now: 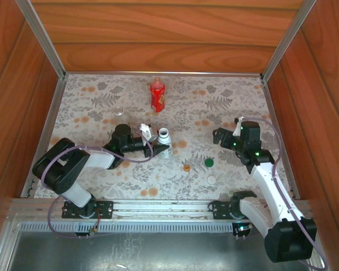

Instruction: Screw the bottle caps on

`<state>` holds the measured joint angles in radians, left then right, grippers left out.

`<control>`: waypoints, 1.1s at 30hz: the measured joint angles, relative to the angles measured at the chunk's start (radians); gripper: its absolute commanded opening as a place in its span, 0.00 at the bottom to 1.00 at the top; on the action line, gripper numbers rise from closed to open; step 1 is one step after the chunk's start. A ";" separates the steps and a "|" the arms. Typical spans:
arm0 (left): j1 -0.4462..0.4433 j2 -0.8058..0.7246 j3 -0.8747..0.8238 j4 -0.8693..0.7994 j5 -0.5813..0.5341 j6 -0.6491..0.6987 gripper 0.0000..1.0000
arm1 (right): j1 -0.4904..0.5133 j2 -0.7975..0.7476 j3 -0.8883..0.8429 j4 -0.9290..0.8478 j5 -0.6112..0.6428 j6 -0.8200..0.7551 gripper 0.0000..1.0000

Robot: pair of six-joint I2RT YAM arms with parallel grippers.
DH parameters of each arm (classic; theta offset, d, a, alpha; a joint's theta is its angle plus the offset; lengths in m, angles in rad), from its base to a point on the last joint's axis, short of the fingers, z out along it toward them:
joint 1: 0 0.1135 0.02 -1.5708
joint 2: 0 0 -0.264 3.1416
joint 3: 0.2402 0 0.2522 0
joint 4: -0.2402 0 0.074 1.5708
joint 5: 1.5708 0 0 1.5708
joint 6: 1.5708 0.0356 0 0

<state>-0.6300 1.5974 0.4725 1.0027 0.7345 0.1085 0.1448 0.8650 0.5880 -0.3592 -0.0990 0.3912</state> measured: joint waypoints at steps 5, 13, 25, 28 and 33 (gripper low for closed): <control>0.003 0.035 0.003 0.000 0.042 0.016 0.62 | 0.026 0.010 -0.022 -0.018 -0.018 0.005 1.00; 0.003 0.060 0.004 0.015 0.053 0.034 0.73 | 0.179 0.064 -0.022 -0.053 0.048 -0.004 1.00; -0.020 0.091 -0.003 0.120 0.018 0.013 0.71 | 0.217 0.071 -0.026 -0.033 0.072 0.007 1.00; -0.025 0.137 -0.022 0.206 0.015 -0.018 0.67 | 0.222 0.057 -0.042 -0.026 0.072 0.013 1.00; -0.025 0.196 -0.036 0.329 0.012 -0.062 0.65 | 0.226 0.043 -0.056 -0.027 0.072 0.029 1.00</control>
<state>-0.6552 1.7939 0.4362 1.3315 0.7464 0.0467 0.3710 0.9085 0.5316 -0.3862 -0.0265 0.4198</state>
